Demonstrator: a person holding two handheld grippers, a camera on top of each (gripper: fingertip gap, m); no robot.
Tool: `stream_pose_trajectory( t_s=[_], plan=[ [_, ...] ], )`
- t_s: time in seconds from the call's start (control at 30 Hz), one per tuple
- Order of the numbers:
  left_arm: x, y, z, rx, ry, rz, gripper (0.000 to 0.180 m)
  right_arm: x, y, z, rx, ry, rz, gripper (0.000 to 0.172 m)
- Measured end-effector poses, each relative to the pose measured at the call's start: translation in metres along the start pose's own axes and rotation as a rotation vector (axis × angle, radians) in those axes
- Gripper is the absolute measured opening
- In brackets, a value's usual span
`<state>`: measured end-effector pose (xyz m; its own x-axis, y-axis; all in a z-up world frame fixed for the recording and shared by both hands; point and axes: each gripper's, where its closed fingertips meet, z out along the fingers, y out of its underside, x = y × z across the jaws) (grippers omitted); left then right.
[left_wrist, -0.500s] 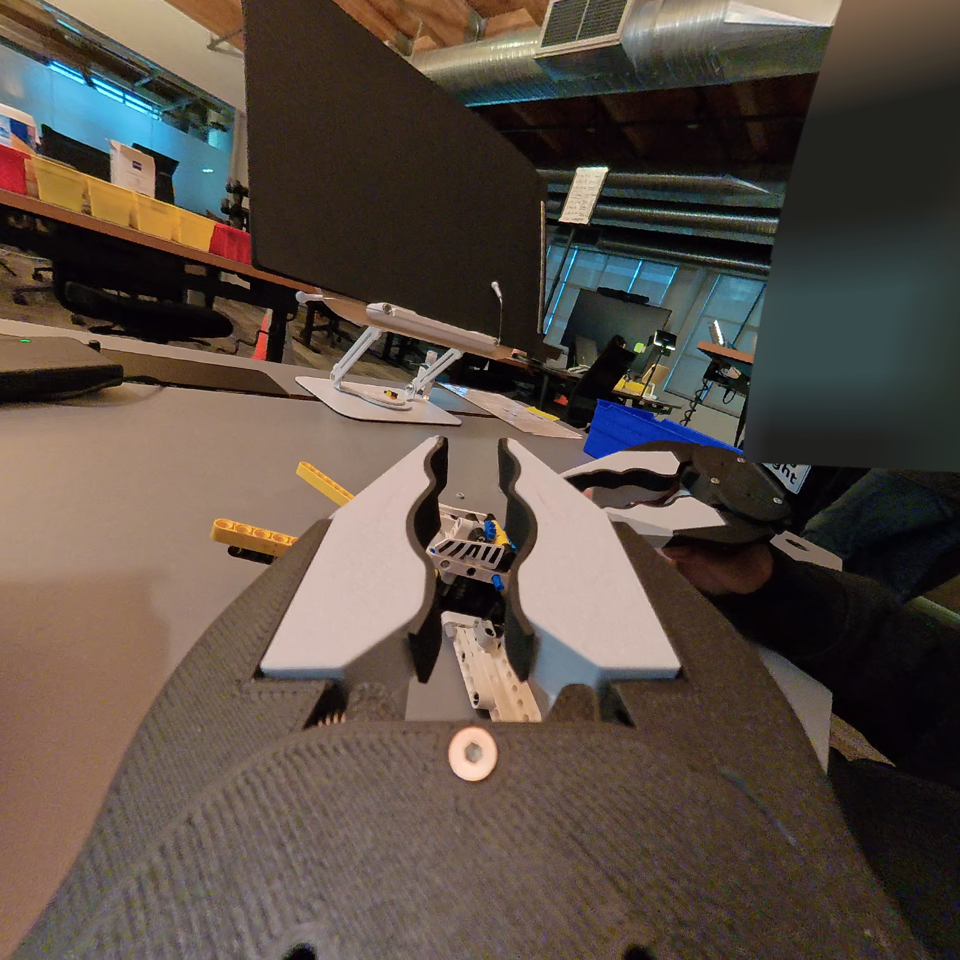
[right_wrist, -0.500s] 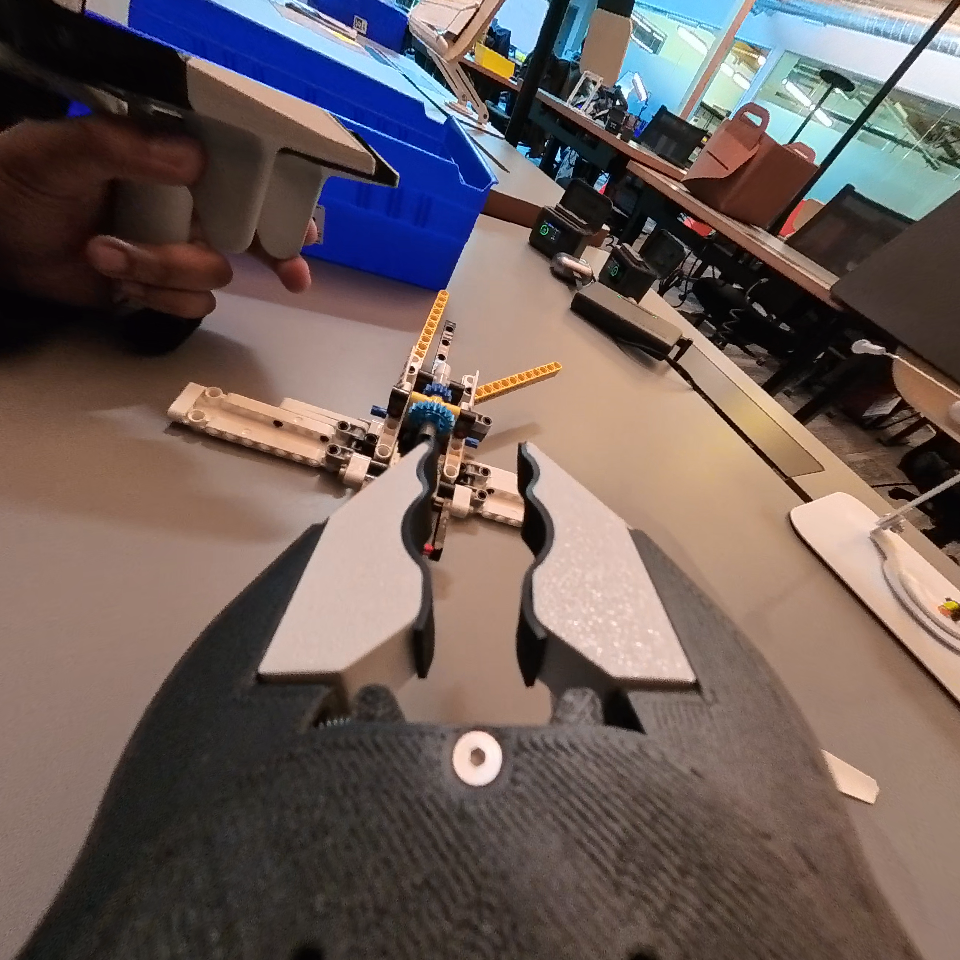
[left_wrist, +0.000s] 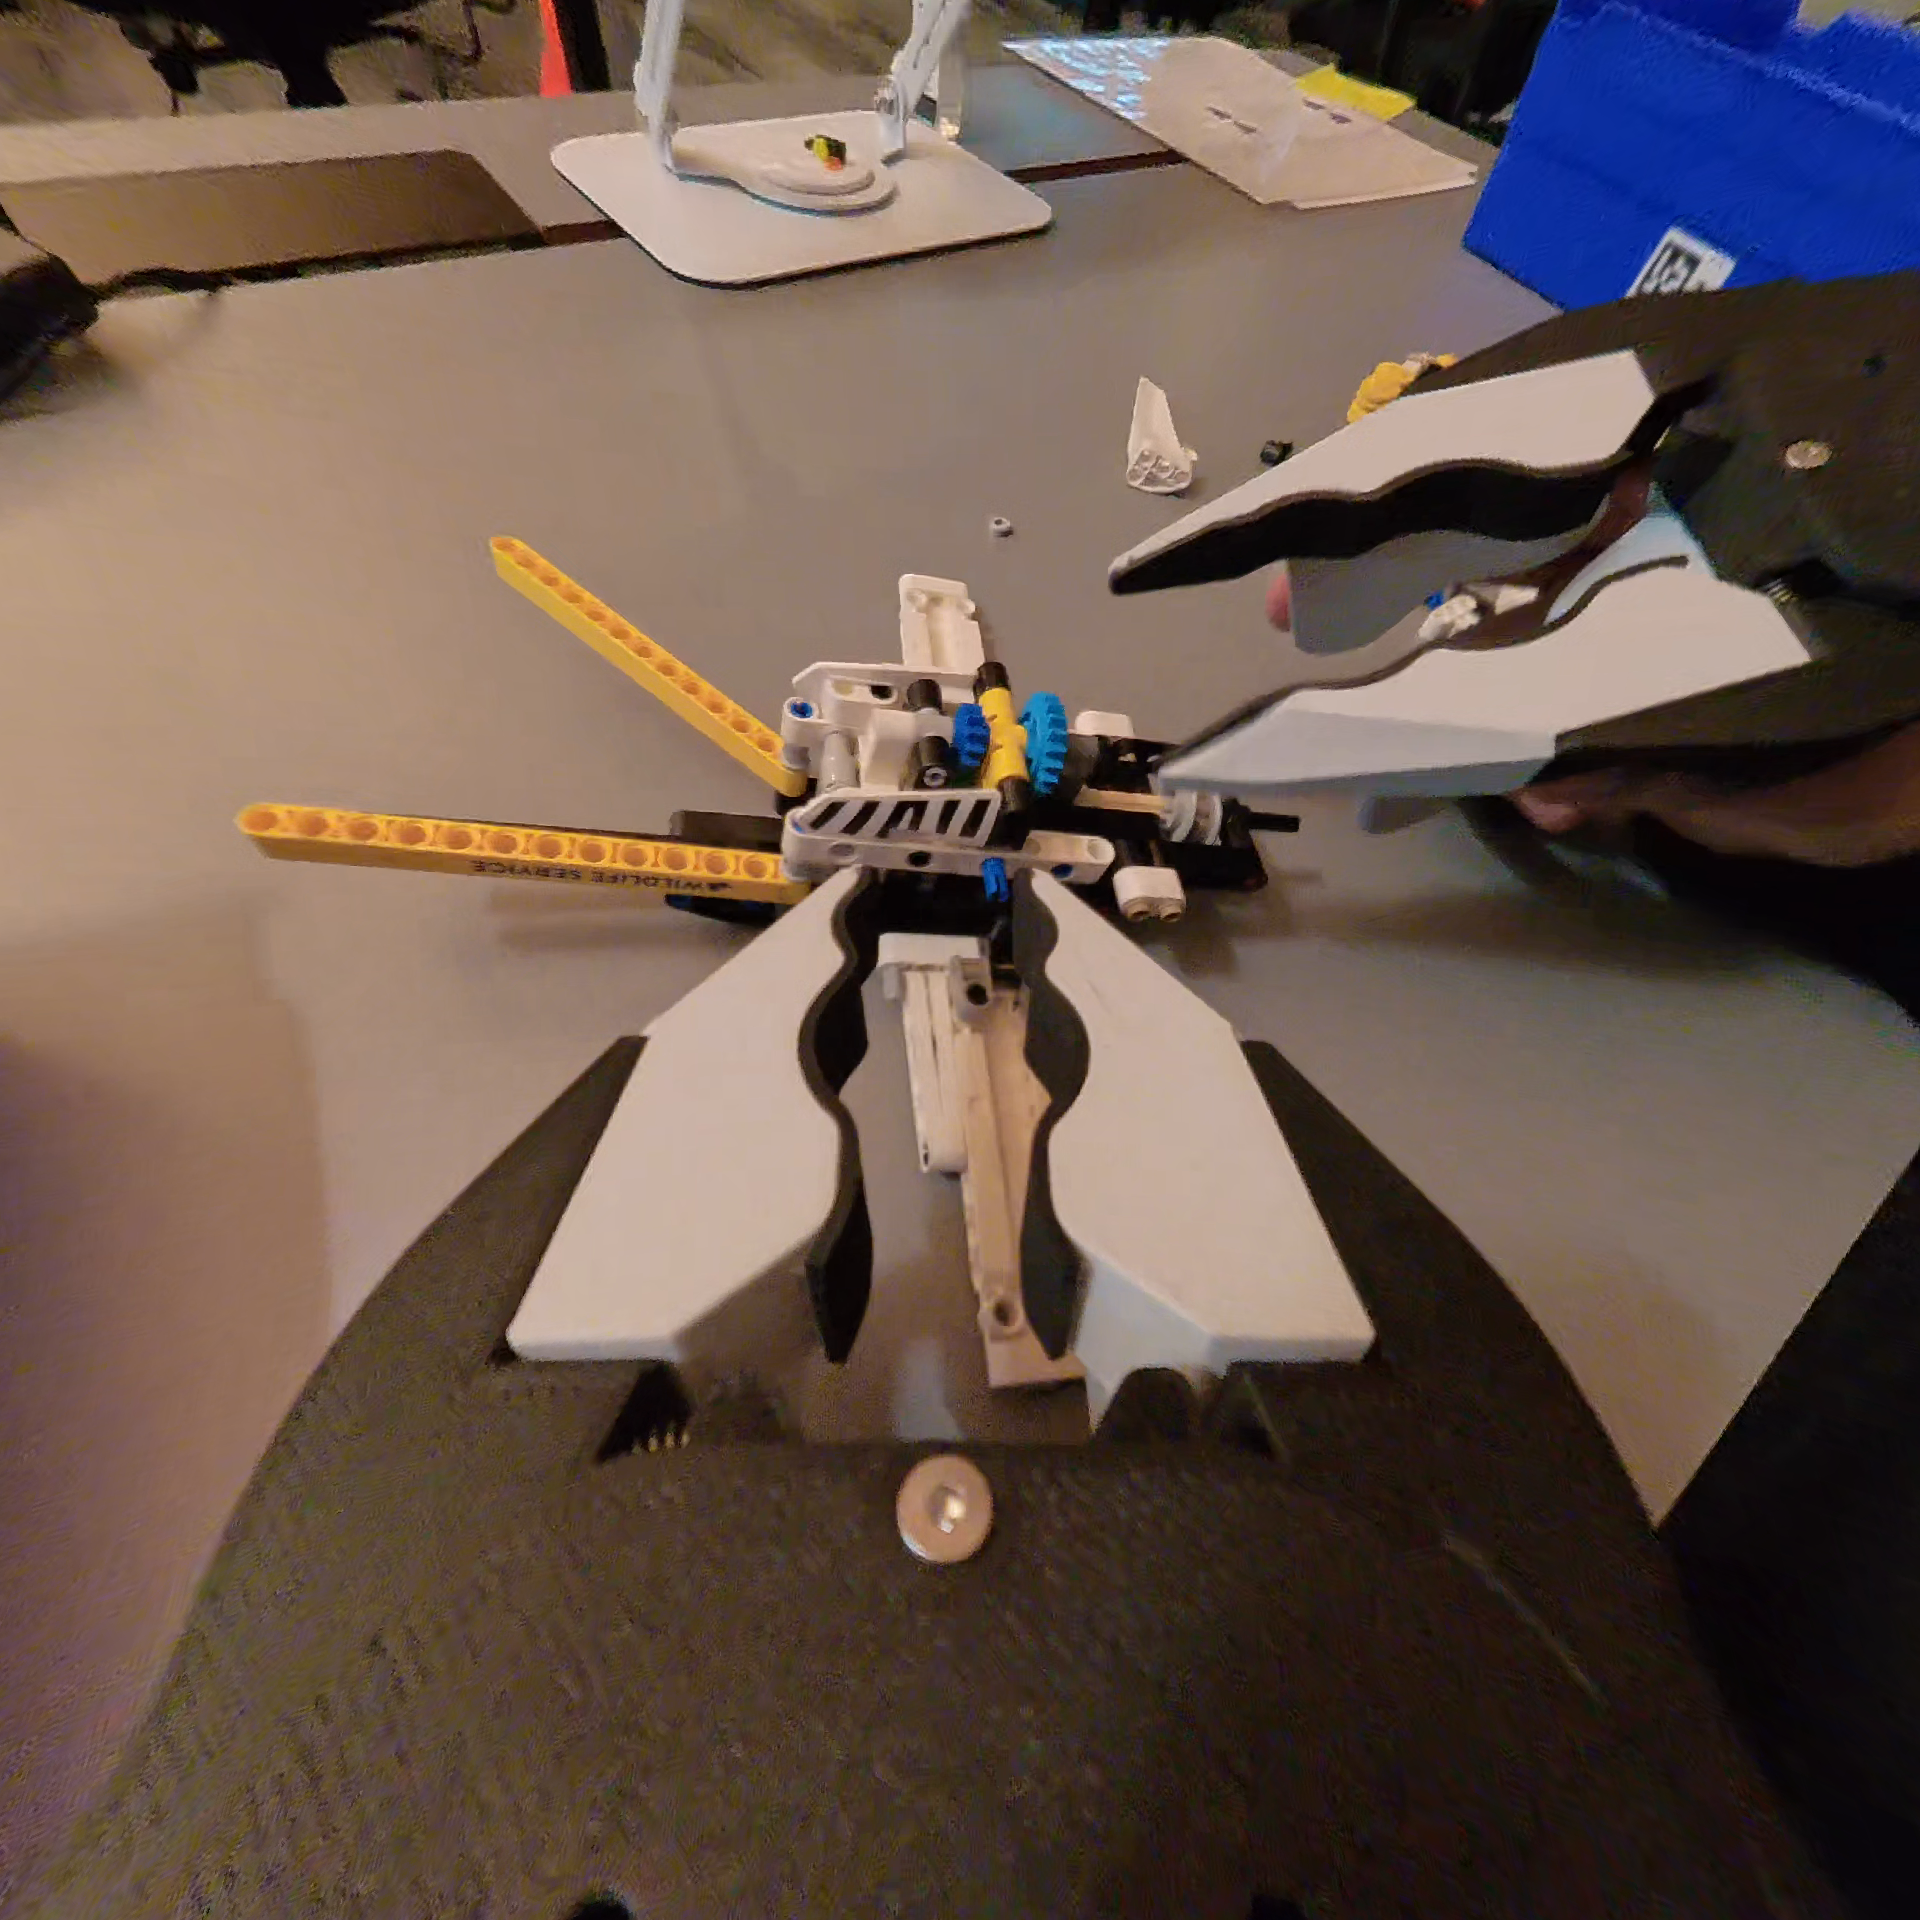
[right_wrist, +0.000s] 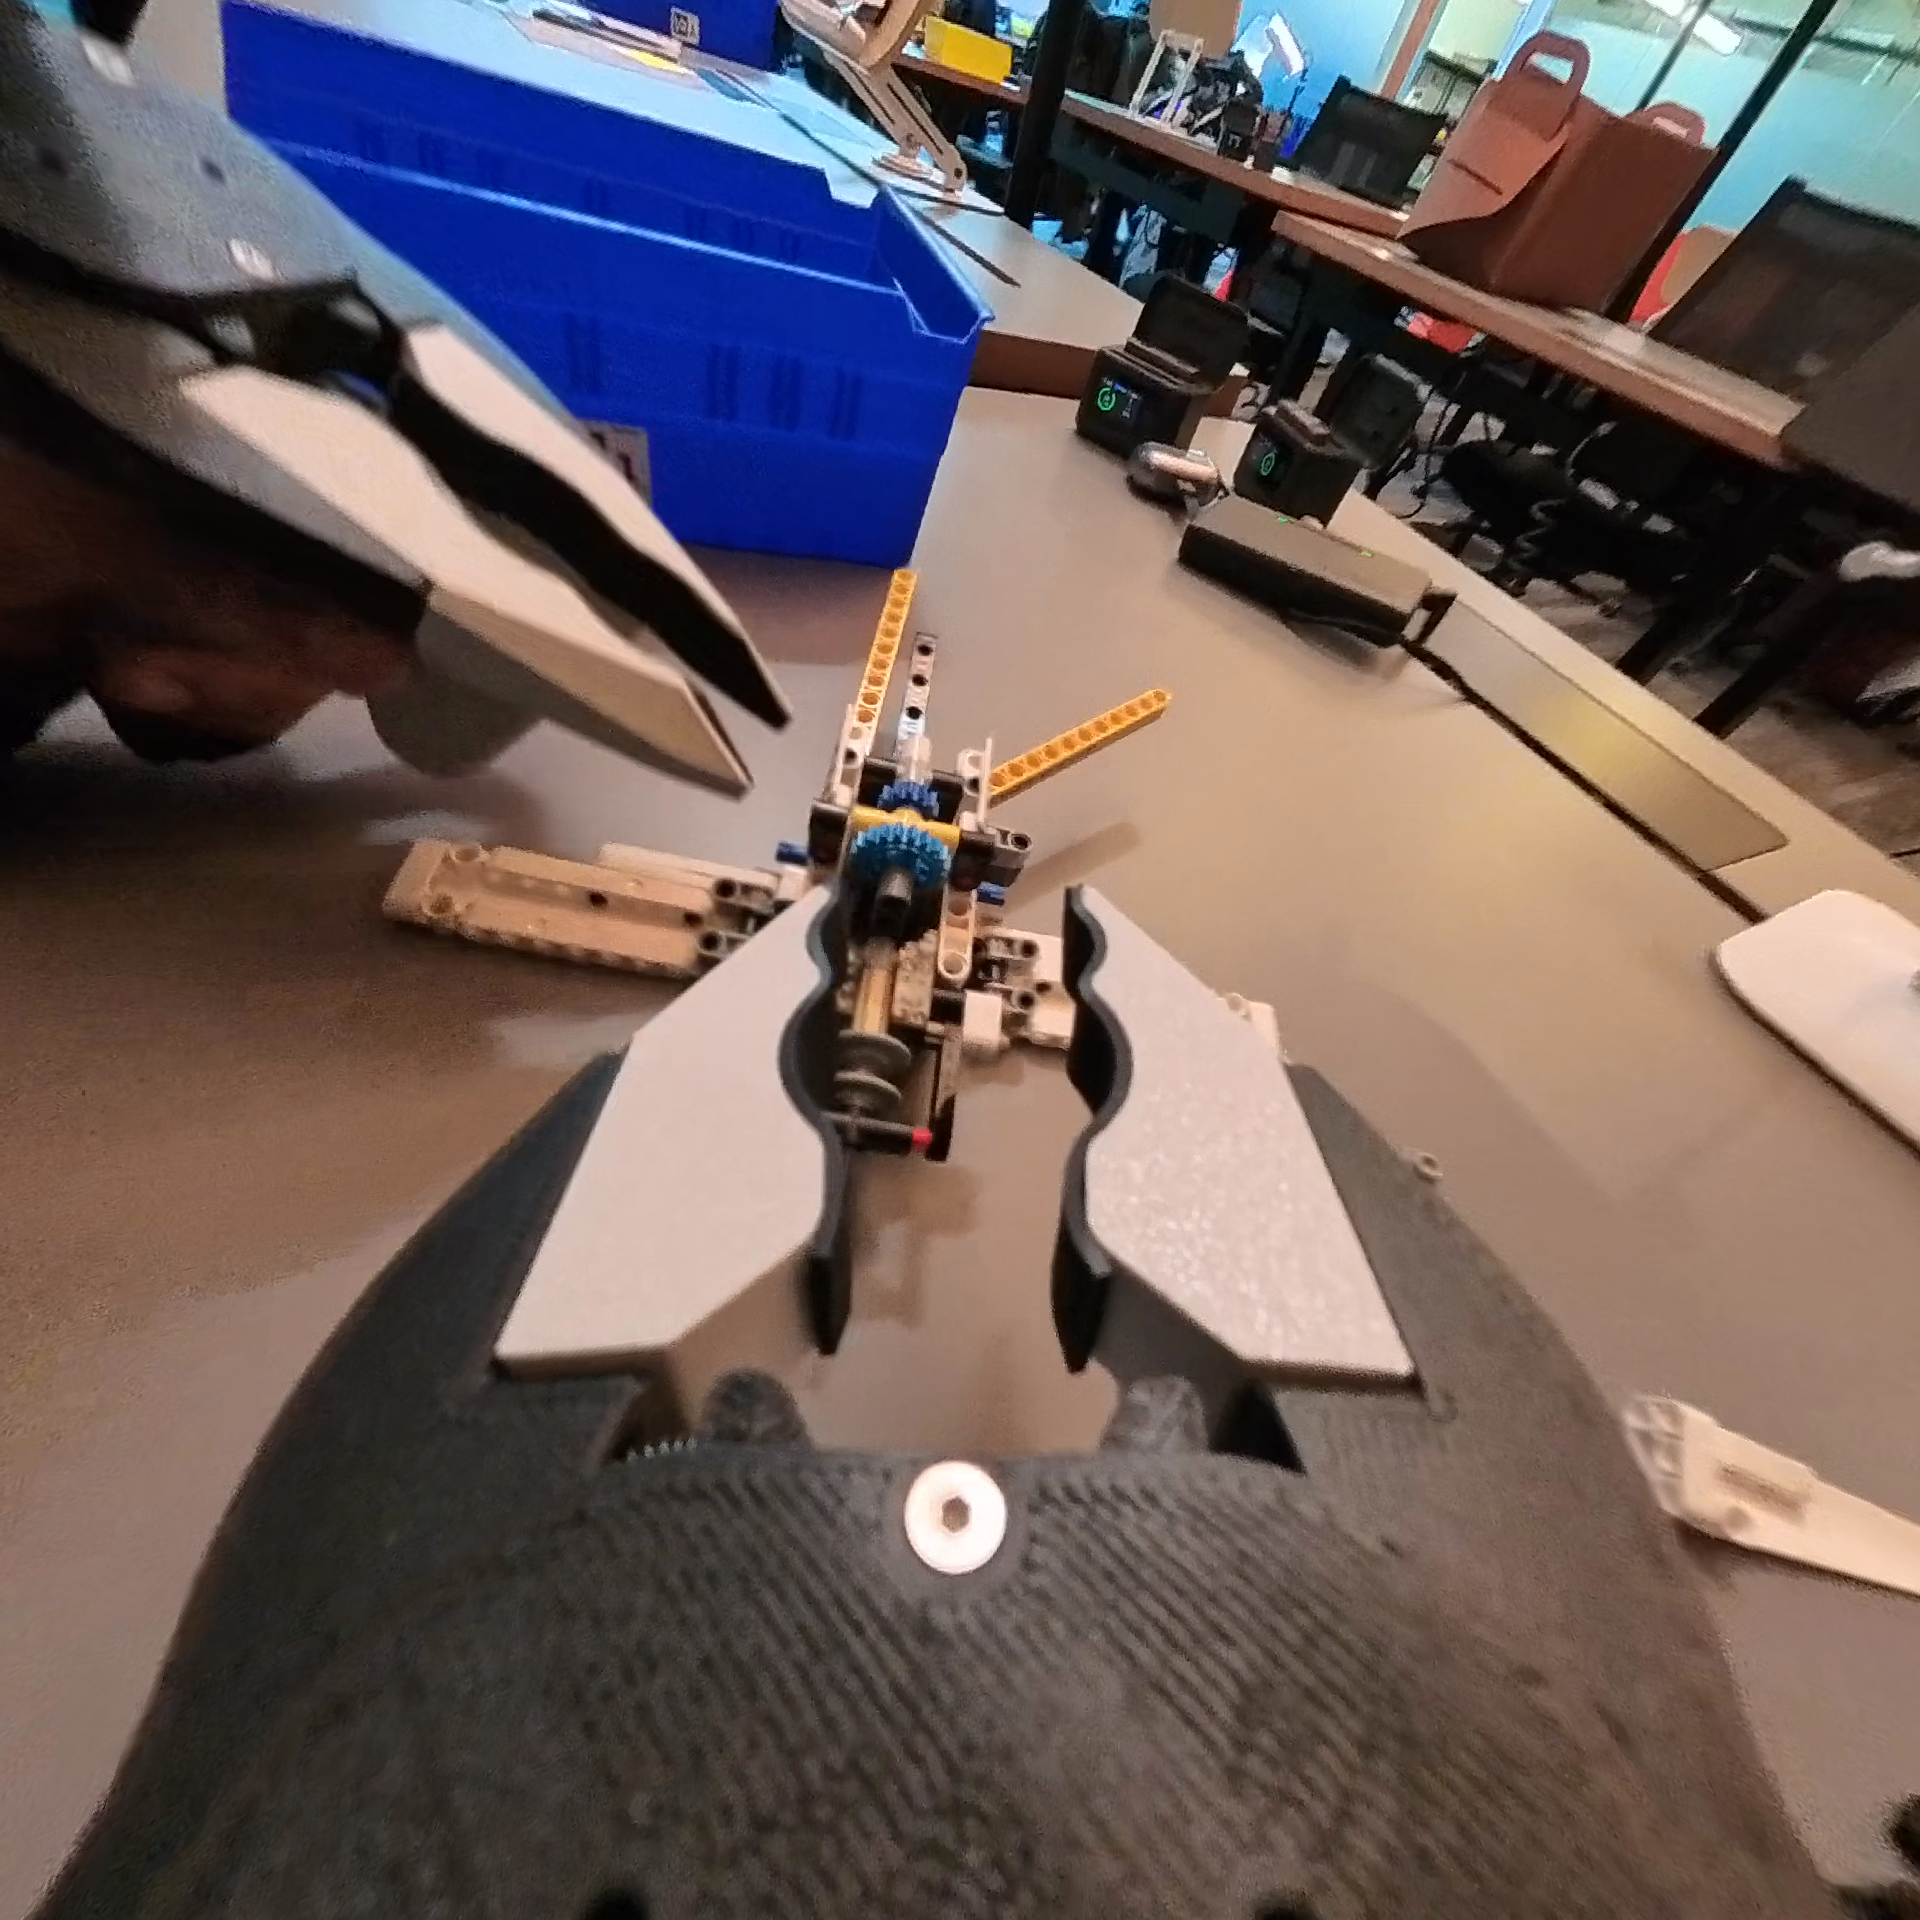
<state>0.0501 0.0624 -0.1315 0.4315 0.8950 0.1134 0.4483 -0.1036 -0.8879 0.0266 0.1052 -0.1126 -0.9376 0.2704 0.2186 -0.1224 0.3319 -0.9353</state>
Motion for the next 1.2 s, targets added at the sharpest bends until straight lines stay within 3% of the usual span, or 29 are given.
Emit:
stream_pose_trajectory(
  t_s=[0.13,0.37,0.73,1.2],
  plan=[
    [0.002,0.008,0.011,-0.056,0.013,-0.009,0.025,-0.008,0.004,0.012,-0.061,-0.060,0.110,0.049],
    [0.009,0.016,0.025,-0.151,0.006,0.073,0.005,-0.015,0.023,0.026,-0.215,-0.077,0.127,0.056],
    [0.007,0.017,0.027,-0.236,-0.120,0.285,0.004,-0.011,0.029,0.027,-0.324,-0.023,0.118,0.041],
    [0.006,0.021,0.021,-0.219,-0.089,0.191,0.003,-0.015,0.029,0.030,-0.333,-0.019,0.182,0.040]
  ],
)
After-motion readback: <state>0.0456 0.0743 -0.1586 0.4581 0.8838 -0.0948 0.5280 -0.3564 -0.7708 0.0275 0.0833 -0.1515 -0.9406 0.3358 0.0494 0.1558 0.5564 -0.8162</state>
